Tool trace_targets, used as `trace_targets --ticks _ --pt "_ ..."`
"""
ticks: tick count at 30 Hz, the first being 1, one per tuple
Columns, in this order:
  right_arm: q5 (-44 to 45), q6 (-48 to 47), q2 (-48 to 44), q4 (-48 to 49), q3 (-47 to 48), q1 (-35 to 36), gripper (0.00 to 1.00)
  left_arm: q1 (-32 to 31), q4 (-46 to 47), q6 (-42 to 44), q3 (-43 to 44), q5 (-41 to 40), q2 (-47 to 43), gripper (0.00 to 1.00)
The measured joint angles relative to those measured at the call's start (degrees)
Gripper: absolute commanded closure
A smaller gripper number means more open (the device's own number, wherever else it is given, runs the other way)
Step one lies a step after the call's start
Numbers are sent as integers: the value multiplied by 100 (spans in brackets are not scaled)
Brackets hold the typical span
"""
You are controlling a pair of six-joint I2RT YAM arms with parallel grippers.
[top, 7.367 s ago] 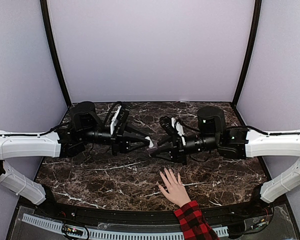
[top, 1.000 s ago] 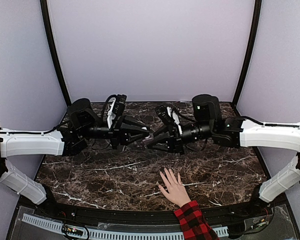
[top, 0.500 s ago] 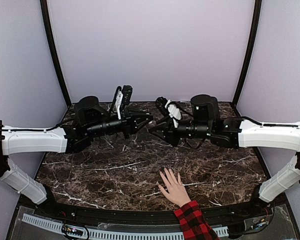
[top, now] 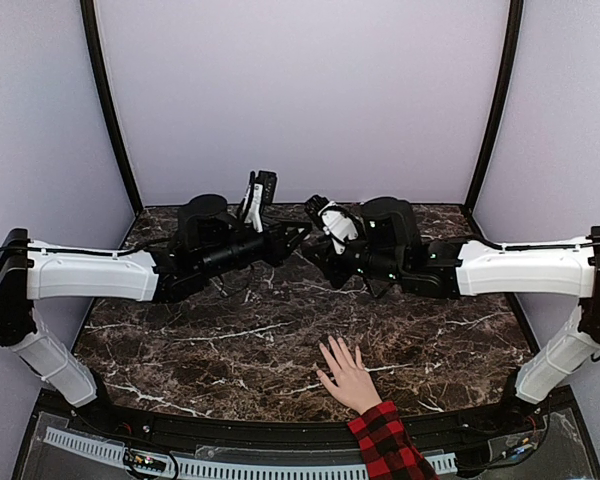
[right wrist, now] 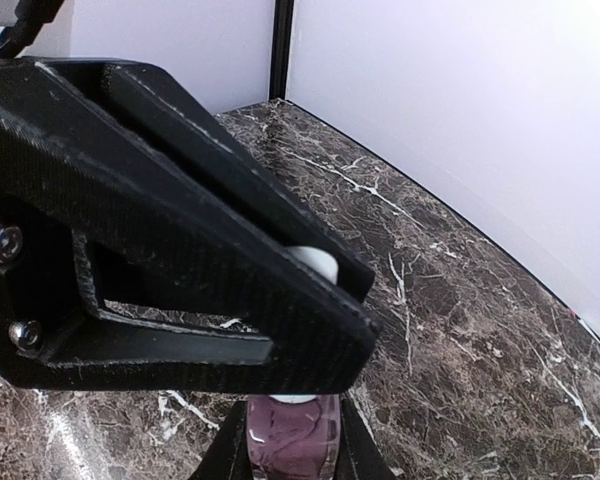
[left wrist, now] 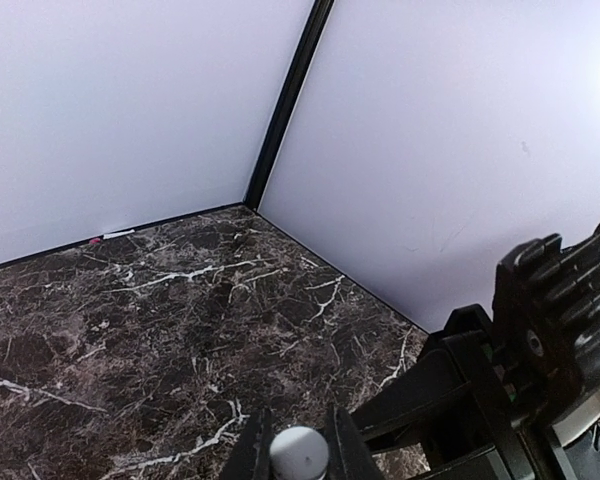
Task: Paint the nails
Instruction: Unscrew the cap of the nail polish bottle.
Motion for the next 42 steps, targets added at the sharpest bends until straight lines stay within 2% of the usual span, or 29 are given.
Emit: trace_targets --ticks 3,6,9,13,15,20,29,35,42 --pt "76 -11 39 -11 0 0 97 -13 -68 -87 55 -109 63 89" --pt "61 -22 42 0 0 0 97 -13 -175 -96 76 -131 26 68" --pt "-57 -35 24 20 -15 -11 97 66 -428 35 61 -57 -155 54" --pt "-352 -39 -133 122 -125 -72 97 308 -699 249 -48 339 -601 40" --pt "-446 -39 -260 109 -208 -120 98 428 -787 365 -129 496 -868 36" --pt "-935 -120 -520 63 -339 -243 98 721 -918 684 -170 1204 -1386 34" --pt "-2597 -306 -752 -79 -345 -304 98 741 -710 1034 -481 3104 -1464 40" --pt "-3910 -385 -831 -103 -330 -308 99 741 44 1141 -807 4212 -1464 45" --pt "-4931 -398 -730 -313 -109 -308 99 675 796 1121 -931 4905 -1360 54"
